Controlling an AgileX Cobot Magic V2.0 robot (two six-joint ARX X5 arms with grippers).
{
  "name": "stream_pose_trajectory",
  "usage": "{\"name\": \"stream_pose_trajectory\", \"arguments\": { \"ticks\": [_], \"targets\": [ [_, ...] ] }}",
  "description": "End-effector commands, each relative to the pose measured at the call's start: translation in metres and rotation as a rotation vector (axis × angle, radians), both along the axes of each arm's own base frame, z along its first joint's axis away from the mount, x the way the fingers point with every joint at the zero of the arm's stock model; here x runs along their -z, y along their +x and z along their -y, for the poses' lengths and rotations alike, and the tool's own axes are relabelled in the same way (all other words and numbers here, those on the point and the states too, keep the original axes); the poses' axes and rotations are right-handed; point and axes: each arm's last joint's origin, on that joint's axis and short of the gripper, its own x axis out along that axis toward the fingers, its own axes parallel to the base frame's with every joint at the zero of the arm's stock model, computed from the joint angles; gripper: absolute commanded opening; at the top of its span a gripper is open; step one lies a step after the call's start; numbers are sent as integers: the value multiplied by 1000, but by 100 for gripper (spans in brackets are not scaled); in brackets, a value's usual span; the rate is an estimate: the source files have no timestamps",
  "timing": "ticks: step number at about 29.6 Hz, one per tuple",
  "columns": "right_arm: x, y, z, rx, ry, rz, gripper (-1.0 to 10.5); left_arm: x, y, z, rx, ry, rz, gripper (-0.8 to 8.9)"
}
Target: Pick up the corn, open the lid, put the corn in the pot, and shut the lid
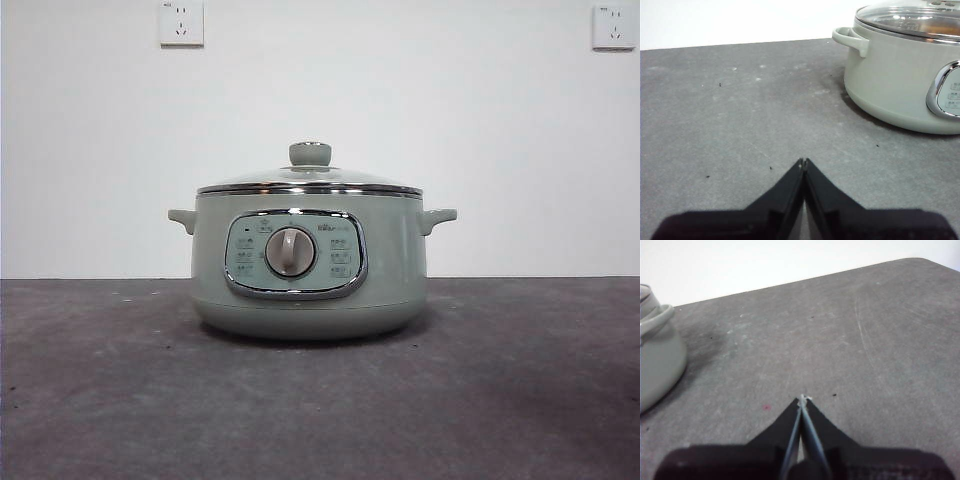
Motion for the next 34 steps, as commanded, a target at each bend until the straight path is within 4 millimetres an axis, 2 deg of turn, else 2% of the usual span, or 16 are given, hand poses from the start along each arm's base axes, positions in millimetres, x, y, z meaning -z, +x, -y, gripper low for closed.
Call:
{"name": "stream_pose_trajectory", "arguments": {
  "ticks": [1,7,34],
  "targets": [
    [2,-1,0,-8,-45,10,1,3,0,0,0,-10,-3,-3],
    [1,-1,0,-31,-165,16,1,3,0,0,-1,-10,-3,-3],
    [1,-1,0,-27,-158,16,1,3,0,0,0,-10,-4,-3]
  ]
}}
